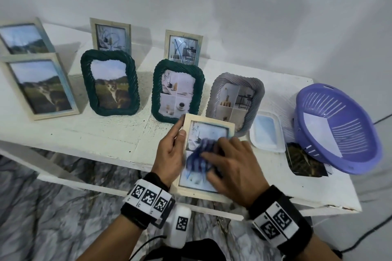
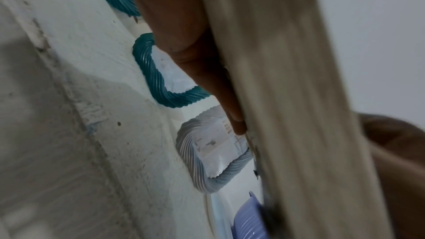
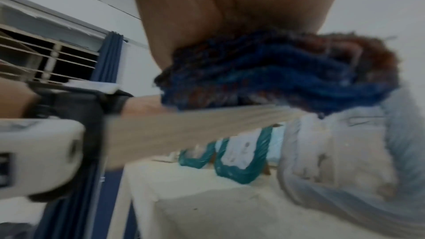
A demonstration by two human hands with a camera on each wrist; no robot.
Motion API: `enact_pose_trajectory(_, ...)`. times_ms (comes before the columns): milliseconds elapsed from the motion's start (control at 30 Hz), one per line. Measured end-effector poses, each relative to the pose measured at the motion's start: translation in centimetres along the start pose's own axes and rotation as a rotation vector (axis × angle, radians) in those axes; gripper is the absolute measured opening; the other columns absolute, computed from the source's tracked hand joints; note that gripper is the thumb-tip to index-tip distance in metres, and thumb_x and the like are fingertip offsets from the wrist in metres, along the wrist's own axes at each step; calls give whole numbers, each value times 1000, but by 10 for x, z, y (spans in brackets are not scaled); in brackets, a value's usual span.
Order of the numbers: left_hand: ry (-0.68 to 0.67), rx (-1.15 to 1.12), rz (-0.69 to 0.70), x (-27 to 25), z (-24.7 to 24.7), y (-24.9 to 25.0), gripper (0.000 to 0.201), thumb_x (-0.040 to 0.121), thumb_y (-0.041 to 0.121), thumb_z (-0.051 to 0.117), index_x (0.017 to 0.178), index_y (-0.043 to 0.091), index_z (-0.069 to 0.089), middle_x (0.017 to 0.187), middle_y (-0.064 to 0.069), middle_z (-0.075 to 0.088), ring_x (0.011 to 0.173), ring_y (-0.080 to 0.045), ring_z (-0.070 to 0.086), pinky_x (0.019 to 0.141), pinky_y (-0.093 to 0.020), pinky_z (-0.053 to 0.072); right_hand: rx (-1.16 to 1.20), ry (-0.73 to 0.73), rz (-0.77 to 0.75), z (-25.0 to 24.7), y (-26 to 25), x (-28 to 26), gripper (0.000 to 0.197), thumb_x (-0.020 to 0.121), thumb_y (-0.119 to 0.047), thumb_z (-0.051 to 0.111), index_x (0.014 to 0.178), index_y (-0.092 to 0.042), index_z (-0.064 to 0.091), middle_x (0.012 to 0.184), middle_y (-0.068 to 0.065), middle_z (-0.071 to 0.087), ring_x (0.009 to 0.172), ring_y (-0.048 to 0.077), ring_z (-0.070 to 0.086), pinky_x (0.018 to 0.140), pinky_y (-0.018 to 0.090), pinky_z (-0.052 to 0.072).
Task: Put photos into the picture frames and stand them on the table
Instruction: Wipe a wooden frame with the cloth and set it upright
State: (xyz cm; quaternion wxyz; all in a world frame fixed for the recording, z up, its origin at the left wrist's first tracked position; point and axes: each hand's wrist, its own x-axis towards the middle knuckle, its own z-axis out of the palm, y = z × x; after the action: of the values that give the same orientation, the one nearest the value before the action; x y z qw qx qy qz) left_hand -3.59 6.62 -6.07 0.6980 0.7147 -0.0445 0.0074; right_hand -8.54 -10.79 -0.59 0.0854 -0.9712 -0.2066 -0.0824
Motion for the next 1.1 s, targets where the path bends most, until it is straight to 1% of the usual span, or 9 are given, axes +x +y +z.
enact_pose_trajectory(133,-15,17,27,1,8,6,40,105,13,38,143,20,40,138,11,54,130,2,47,107,-16,37,-32,83,242,-5,8,20,41,78,-35,48,107,-15,69,99,8,56,83,28,50,70,40,44)
enact_pose_trajectory(200,10,13,24,3,5,6,39,105,13,39,143,20,41,138,9,54,131,-4,48,109,-21,38,24,45,114,-1,-8,15,36,79,-31,49,107,-17,68,99,4,52,83,21,44,71,38,42)
enact_pose_trajectory(267,24,-17,4,4,0,3,40,105,18,40,145,20,42,141,3,54,132,-11,49,113,-36,38,72,-41,-57,1,-21,-1,34,78,-33,51,105,-23,69,93,0,50,82,19,42,70,35,38)
enact_pose_trajectory(333,35,-23,-2,6,-4,2,41,105,18,39,145,20,42,142,2,53,132,-9,48,114,-41,37,32,-78,-76,-2,-19,-7,36,76,-37,51,104,-27,70,90,0,51,81,21,45,69,36,38)
enact_pose_trajectory(500,-6,3,34,6,2,5,43,105,16,38,148,15,38,144,9,49,134,1,43,114,-26,33,-104,43,272,-5,11,21,41,80,-36,46,107,-16,69,96,8,56,81,27,48,70,39,40)
enact_pose_trajectory(700,19,18,24,11,-8,-1,42,105,16,38,146,18,41,142,6,53,131,-2,47,110,-21,36,61,-129,-78,2,-18,-12,30,75,-34,56,100,-27,70,87,-2,48,80,20,42,69,35,35)
enact_pose_trajectory(900,-26,13,46,9,-5,5,40,104,11,38,144,18,40,135,20,51,126,12,45,102,-8,35,-176,6,249,-8,13,21,29,78,-36,48,90,-18,68,90,5,52,80,25,45,70,38,33)
enact_pose_trajectory(1000,-2,22,40,11,-9,5,41,104,13,39,145,16,41,139,12,52,128,7,46,106,-13,36,-91,-22,139,-6,-4,12,28,77,-36,47,84,-19,68,91,3,53,81,22,45,72,39,41)
enact_pose_trajectory(1100,31,31,25,13,-20,2,42,104,17,38,147,16,39,144,3,50,131,2,45,110,-18,36,-100,-119,26,-6,-21,-12,27,72,-39,49,81,-22,68,87,3,53,78,23,44,71,38,37)
